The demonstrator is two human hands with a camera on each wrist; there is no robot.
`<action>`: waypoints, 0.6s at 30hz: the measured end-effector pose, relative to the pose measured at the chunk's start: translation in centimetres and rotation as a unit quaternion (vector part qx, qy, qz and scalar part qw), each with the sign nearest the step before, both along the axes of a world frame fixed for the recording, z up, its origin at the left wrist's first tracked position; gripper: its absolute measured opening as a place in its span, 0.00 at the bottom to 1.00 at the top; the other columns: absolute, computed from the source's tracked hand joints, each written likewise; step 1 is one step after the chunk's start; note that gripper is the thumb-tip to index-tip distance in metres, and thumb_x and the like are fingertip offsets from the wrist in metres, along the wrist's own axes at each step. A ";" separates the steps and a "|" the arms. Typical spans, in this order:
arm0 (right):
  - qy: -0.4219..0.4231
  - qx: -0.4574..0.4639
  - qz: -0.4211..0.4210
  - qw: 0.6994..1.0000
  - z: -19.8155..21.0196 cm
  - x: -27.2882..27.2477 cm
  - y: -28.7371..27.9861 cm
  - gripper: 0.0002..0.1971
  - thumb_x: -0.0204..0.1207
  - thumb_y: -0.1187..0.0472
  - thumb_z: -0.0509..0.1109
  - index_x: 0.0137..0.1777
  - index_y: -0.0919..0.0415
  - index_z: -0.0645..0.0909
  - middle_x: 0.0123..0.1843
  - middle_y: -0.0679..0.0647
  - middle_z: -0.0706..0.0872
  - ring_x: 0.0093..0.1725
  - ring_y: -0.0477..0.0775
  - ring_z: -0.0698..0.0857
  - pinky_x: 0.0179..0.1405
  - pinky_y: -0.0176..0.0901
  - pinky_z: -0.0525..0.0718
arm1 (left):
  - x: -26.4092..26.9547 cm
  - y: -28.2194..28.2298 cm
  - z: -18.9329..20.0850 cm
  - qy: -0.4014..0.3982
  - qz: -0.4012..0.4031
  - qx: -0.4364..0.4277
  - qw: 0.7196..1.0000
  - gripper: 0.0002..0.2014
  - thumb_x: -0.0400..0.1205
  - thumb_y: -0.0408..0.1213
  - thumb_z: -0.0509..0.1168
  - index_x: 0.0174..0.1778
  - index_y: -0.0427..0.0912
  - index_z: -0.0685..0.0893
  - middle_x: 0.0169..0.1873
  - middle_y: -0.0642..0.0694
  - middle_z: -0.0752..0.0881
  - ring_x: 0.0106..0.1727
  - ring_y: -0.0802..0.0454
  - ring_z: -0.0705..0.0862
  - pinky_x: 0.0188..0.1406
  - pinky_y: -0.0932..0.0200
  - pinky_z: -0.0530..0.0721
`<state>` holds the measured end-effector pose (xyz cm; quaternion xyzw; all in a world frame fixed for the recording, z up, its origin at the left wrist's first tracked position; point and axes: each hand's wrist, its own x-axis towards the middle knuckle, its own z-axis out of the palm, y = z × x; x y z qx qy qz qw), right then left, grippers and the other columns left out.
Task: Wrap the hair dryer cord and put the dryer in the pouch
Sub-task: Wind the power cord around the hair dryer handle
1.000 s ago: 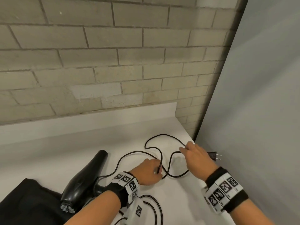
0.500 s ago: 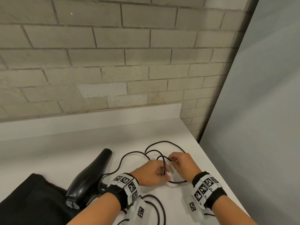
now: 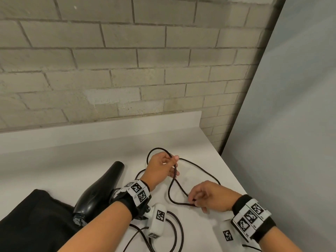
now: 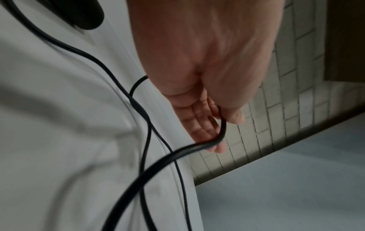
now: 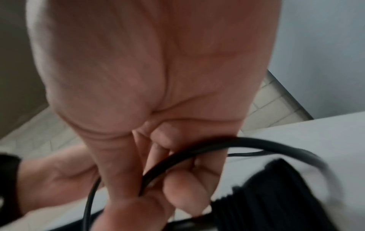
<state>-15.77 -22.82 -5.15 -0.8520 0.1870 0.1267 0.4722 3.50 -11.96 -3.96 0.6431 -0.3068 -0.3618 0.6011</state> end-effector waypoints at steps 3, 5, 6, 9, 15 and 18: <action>-0.010 0.086 0.002 0.996 1.9 -0.5 0.3 0.09 0.83 0.69 0.63 0.54 0.61 0.85 0.49 0.64 0.92 0.25 0.46 0.81 0.33 0.34 0.80 | 0.0 0.1 0.8 0.035 0.028 -0.007 0.999 0.15 0.85 0.43 0.68 0.46 0.32 0.79 0.37 0.37 0.85 0.29 0.42 0.88 0.28 0.52 0.87; -0.029 0.142 -0.002 0.989 2.9 -0.8 0.6 0.08 0.83 0.70 0.62 0.53 0.62 0.82 0.50 0.64 0.92 0.23 0.47 0.81 0.30 0.35 0.79 | 0.1 0.3 1.5 0.058 0.046 -0.012 0.997 0.16 0.85 0.44 0.67 0.46 0.33 0.78 0.36 0.38 0.85 0.29 0.42 0.88 0.27 0.53 0.87; -0.039 0.157 -0.007 0.987 3.3 -1.0 0.7 0.07 0.83 0.70 0.61 0.53 0.61 0.81 0.51 0.64 0.92 0.22 0.47 0.81 0.29 0.35 0.78 | 0.2 0.4 1.8 0.071 0.054 -0.014 0.996 0.16 0.86 0.45 0.66 0.46 0.34 0.78 0.36 0.39 0.85 0.28 0.43 0.88 0.27 0.53 0.87; -0.073 0.146 -0.043 0.986 4.3 -1.6 0.6 0.06 0.85 0.68 0.61 0.52 0.61 0.79 0.51 0.61 0.93 0.21 0.48 0.81 0.24 0.36 0.73 | 0.6 1.0 2.9 0.122 0.066 -0.034 0.990 0.15 0.86 0.46 0.65 0.45 0.36 0.77 0.35 0.41 0.83 0.26 0.46 0.83 0.25 0.56 0.84; -0.145 -0.007 -0.144 0.979 5.4 -3.3 -0.3 0.09 0.84 0.69 0.61 0.50 0.60 0.82 0.46 0.55 0.93 0.29 0.52 0.86 0.31 0.46 0.79 | 2.2 2.8 5.8 0.154 0.034 -0.002 0.988 0.12 0.86 0.47 0.66 0.47 0.41 0.81 0.31 0.48 0.79 0.22 0.55 0.74 0.19 0.64 0.72; -0.165 -0.096 -0.203 0.960 4.7 -4.6 -1.2 0.11 0.84 0.69 0.62 0.48 0.54 0.83 0.41 0.51 0.93 0.32 0.52 0.84 0.35 0.50 0.82 | 2.2 4.1 7.3 0.125 0.015 0.023 0.992 0.13 0.85 0.46 0.66 0.50 0.39 0.83 0.30 0.48 0.81 0.22 0.55 0.75 0.17 0.65 0.71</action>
